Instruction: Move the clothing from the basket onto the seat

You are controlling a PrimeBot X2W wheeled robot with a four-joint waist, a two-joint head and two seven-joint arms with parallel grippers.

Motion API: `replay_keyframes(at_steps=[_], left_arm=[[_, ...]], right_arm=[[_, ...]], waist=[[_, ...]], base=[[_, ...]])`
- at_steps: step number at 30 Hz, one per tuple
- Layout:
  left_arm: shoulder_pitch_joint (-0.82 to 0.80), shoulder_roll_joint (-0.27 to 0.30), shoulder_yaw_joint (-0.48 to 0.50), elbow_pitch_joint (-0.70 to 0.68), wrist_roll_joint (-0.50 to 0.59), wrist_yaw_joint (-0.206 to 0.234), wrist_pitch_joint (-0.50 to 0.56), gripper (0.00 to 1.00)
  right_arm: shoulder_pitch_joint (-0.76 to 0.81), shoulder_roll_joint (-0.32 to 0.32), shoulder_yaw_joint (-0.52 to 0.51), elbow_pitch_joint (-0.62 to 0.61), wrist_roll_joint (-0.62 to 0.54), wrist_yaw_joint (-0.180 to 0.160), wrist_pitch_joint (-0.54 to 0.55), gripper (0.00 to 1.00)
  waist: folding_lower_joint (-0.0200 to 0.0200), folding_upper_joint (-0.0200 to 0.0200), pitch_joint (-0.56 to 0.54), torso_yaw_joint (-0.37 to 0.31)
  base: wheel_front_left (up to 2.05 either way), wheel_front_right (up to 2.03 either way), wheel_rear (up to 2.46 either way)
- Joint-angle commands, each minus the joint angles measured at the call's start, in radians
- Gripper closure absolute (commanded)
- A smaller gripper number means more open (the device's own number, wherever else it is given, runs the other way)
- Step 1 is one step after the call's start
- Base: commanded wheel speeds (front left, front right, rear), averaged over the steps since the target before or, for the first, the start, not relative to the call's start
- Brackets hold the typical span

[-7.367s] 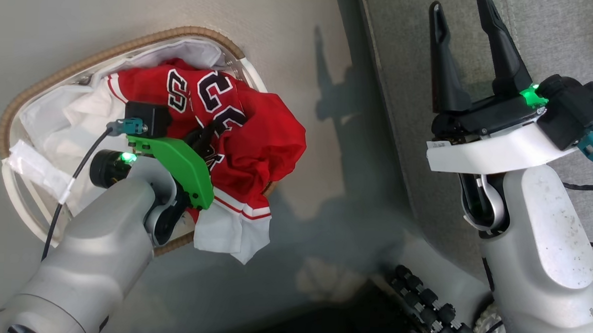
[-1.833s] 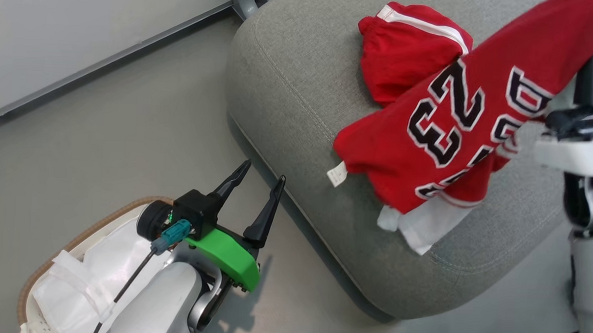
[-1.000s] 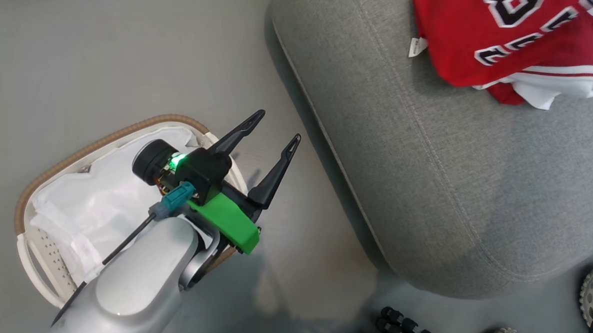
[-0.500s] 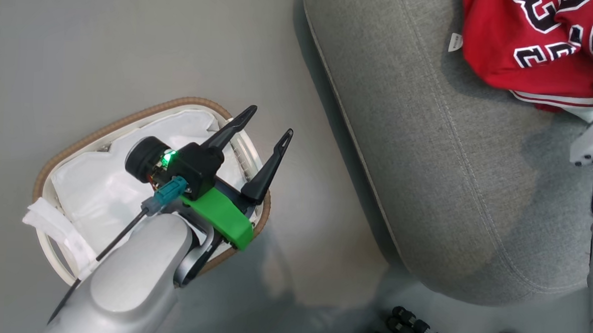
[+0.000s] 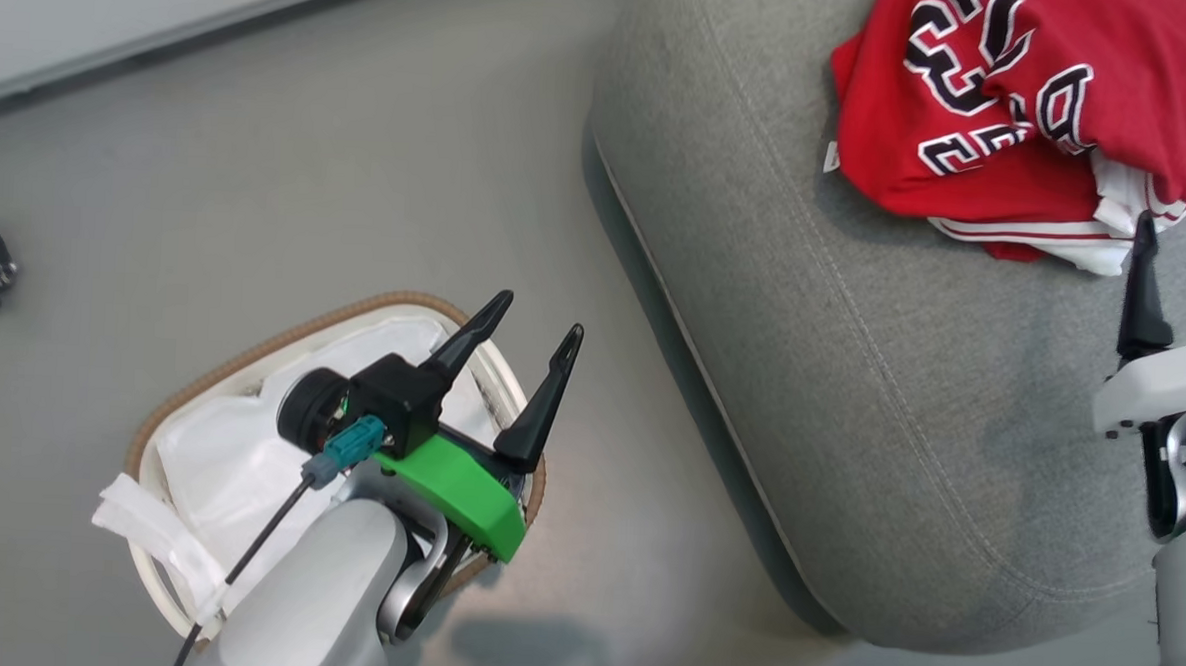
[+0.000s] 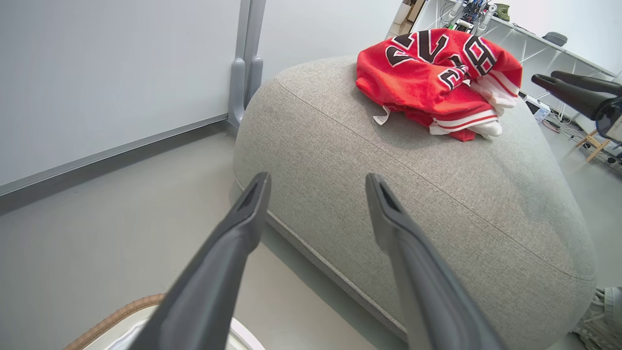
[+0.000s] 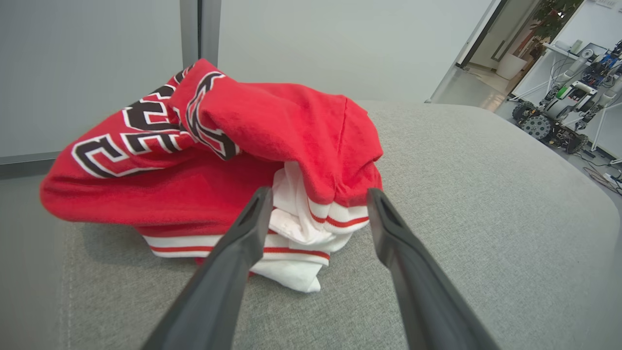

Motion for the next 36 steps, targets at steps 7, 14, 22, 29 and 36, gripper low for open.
replay_keyframes(at_steps=[7,14,22,29,36], left_arm=[[0.089,-0.036,0.076,0.028,0.024,-0.002,-0.001,0.0],[0.151,-0.06,0.164,0.047,0.049,-0.002,-0.001,0.0],[0.214,-0.085,0.337,0.09,0.112,0.008,-0.001,0.0],[0.269,-0.106,0.494,0.103,0.18,0.025,-0.001,0.0],[0.33,-0.123,0.619,0.101,0.243,0.031,-0.001,0.0]], right_arm=[[0.068,0.028,0.105,-0.071,0.061,-0.001,-0.002,0.0],[0.093,0.064,0.174,-0.092,0.082,-0.001,-0.002,0.0],[0.135,0.109,0.21,-0.115,0.103,-0.001,-0.002,0.0],[0.173,0.131,0.228,-0.112,0.124,-0.001,-0.002,0.0],[0.207,0.133,0.261,-0.094,0.179,-0.001,-0.002,0.0]], waist=[[-0.0001,0.0,-0.156,0.063],[-0.0001,0.0,-0.215,0.133],[-0.0001,0.0,-0.253,0.233],[-0.0001,0.0,-0.271,0.311],[-0.0001,0.0,-0.299,0.344]], base=[[0.0,0.0,0.0],[0.0,0.0,0.0],[0.0,0.0,0.0],[0.0,0.0,0.0],[0.0,0.0,0.0]])
